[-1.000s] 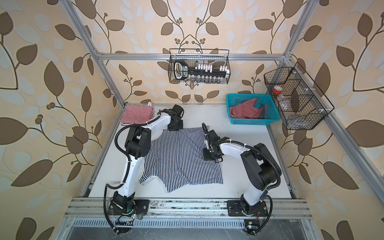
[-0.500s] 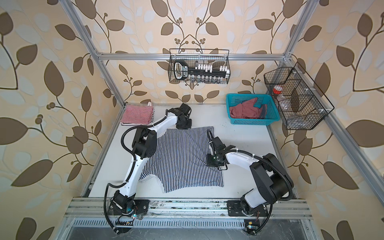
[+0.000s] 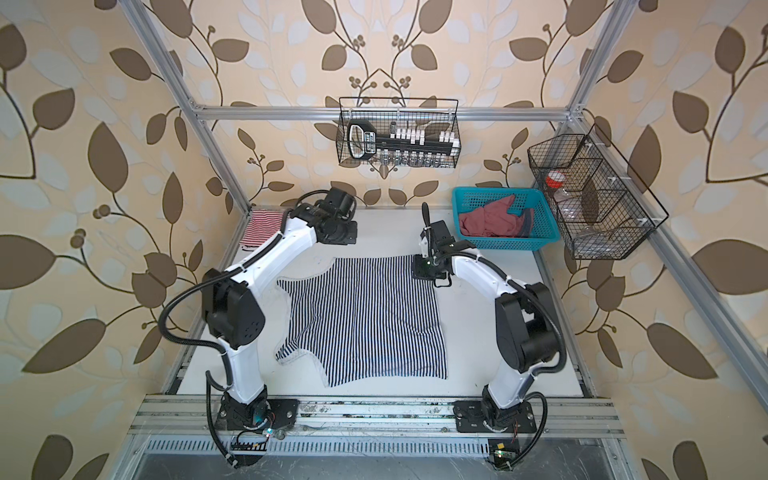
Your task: Fold and stack the tank tops
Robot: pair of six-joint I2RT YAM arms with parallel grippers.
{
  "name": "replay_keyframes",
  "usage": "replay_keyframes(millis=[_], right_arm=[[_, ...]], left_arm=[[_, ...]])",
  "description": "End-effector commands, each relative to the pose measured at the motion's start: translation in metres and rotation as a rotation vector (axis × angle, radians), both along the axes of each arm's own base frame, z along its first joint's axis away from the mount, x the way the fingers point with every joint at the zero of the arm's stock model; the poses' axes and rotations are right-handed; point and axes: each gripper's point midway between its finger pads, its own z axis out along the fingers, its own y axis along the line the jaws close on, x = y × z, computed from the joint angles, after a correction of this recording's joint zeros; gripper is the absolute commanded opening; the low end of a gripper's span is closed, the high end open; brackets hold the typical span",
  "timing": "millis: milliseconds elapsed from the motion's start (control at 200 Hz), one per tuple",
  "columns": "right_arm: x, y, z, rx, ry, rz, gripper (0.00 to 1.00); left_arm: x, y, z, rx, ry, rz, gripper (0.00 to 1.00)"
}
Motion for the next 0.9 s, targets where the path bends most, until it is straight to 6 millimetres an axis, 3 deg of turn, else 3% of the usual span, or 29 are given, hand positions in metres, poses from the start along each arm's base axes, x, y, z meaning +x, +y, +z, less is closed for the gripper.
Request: replay_keyframes(millis=[0,190,370,640,895], right_arm=[[0.003,0.004,-0.023,0.016,0.085,0.064,0.07],[0.028,0.005,-0.041,0.045,0.114,0.051,0.00],[0.038,0.002,-0.062,0.039,0.160,0.048,0.00],[0.044,-0.025,-0.085,0.043,0.226,-0.022,0.00],[0.055,-0.046,-0.097,0.051,0.280,-0.048,0.00]], left_arm=[[-0.028,0.031,-0.049,0.087,0.141,0.085,0.00],[-0.050,0.040,-0.098,0.107,0.262,0.101,0.00],[-0.053,0.037,-0.137,0.124,0.346,0.092,0.00],[-0.035,0.032,-0.189,0.152,0.441,0.078,0.00],[-0.004,0.014,-0.199,0.136,0.443,0.022,0.00]])
